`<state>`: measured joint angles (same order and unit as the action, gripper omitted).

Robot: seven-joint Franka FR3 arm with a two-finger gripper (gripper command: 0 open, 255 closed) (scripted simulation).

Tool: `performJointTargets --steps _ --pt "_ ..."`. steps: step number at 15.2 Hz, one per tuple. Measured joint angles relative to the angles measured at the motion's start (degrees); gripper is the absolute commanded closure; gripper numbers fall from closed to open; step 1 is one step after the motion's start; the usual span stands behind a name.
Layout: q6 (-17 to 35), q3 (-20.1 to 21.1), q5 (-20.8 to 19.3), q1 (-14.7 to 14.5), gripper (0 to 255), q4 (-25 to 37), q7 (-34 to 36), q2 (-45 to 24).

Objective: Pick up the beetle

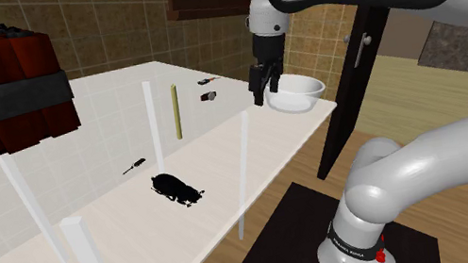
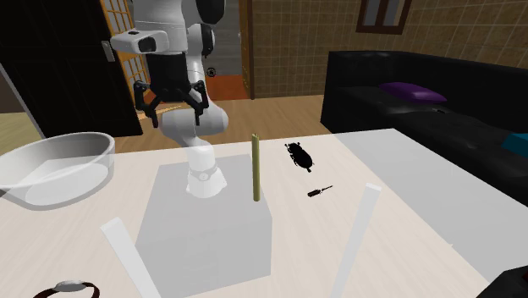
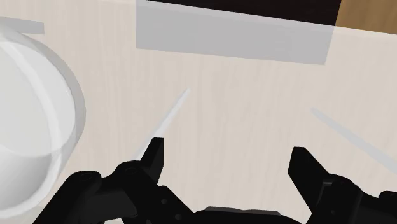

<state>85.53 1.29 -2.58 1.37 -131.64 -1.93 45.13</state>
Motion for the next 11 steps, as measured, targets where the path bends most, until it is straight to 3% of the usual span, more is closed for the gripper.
performJointTargets --steps 3,11 --pt "0.5 1.6 1.1 -0.4 0 -0.3 1.8 -0.2" --pt "5.1 11.6 7.5 -2.9 0 -0.4 13.5 -3.7"
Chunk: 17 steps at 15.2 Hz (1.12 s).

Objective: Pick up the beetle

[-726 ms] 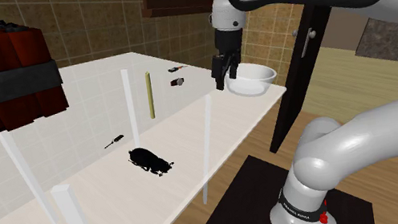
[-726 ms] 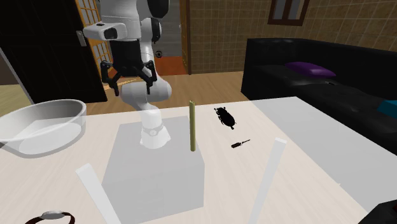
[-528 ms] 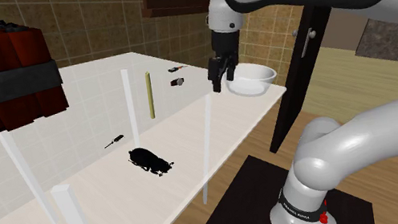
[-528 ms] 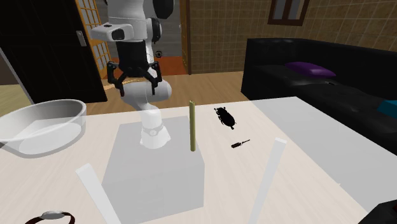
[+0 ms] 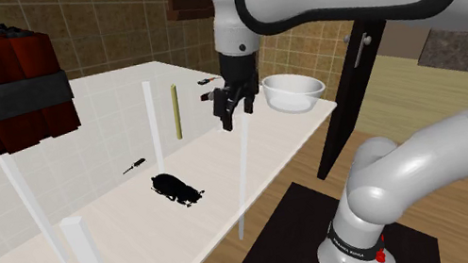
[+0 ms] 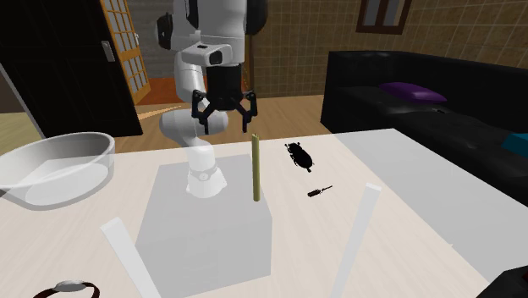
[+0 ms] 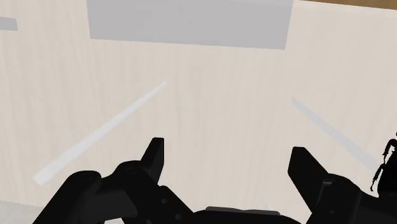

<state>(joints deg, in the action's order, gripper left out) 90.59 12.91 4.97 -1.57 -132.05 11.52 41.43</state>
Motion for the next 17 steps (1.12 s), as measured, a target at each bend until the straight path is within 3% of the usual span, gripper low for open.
performJointTargets --steps 8,15,17 --pt "5.7 10.6 4.0 -1.3 0 3.9 12.1 -8.1" --pt "10.6 20.3 3.2 -0.7 0 10.8 23.3 -18.9" --pt "11.7 21.1 3.1 -0.7 0 10.6 24.2 -19.8"
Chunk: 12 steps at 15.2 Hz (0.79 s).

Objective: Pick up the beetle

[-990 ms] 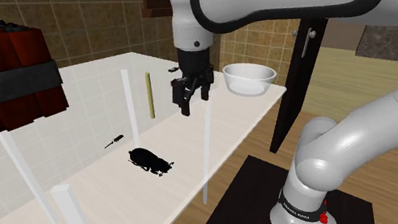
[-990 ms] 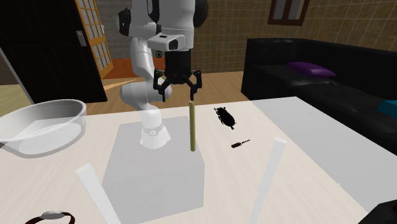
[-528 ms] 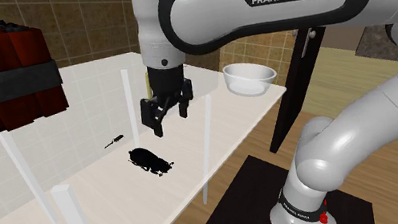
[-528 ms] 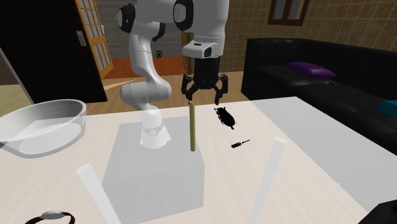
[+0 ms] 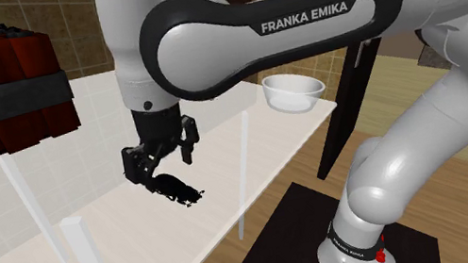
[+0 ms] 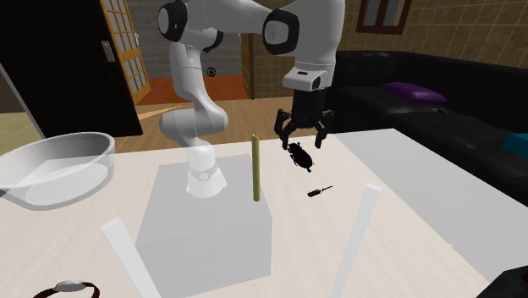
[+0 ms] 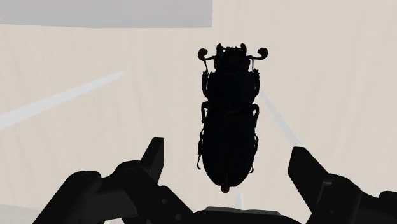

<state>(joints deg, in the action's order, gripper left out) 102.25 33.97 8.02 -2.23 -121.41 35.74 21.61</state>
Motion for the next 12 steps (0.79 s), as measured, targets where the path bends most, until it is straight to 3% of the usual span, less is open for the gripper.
performJointTargets --steps 6,7,12 --pt "4.3 0.9 0.2 -0.2 0 -3.7 0.6 -0.6" --pt "4.6 1.0 0.1 -0.2 255 -3.9 0.7 -0.7" --pt "5.0 1.2 0.2 -0.3 255 -3.7 0.8 -0.7"
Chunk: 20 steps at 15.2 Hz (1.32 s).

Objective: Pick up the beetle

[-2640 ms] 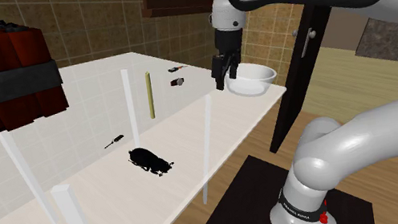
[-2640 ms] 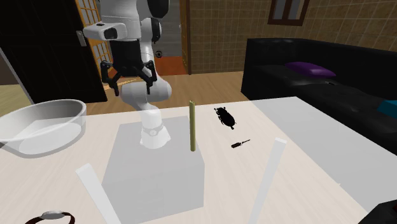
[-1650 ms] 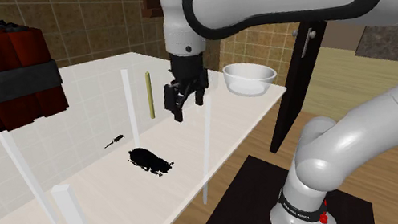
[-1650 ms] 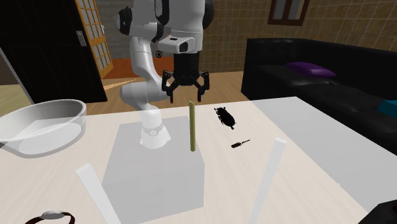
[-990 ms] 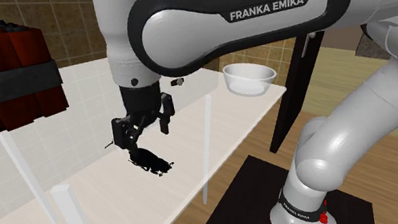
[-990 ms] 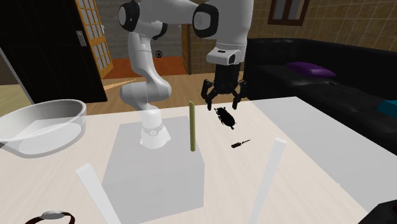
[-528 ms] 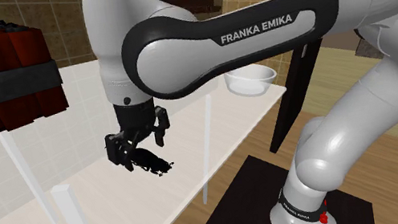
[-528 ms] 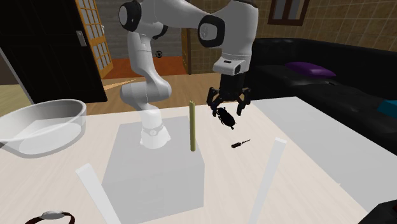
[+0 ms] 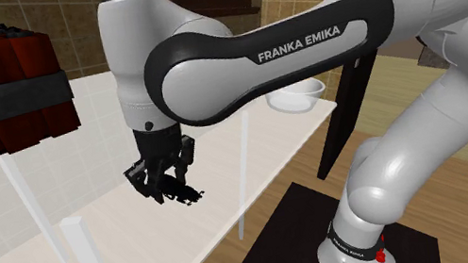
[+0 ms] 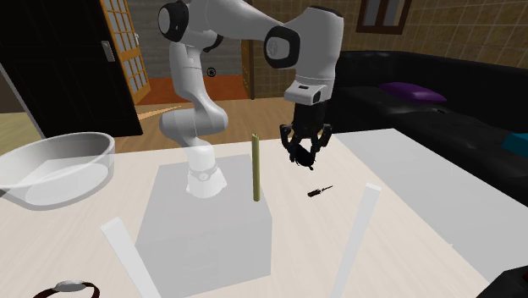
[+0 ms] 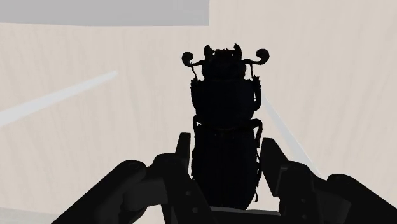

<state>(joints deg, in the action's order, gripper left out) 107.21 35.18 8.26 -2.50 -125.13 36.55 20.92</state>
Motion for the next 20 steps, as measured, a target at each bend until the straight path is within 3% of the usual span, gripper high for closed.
performJointTargets --steps 6,20 --pt "-0.5 -0.1 -0.1 0.1 255 0.2 -0.1 0.0" --pt "-10.9 -1.6 -0.7 0.6 255 10.1 -0.5 0.3"
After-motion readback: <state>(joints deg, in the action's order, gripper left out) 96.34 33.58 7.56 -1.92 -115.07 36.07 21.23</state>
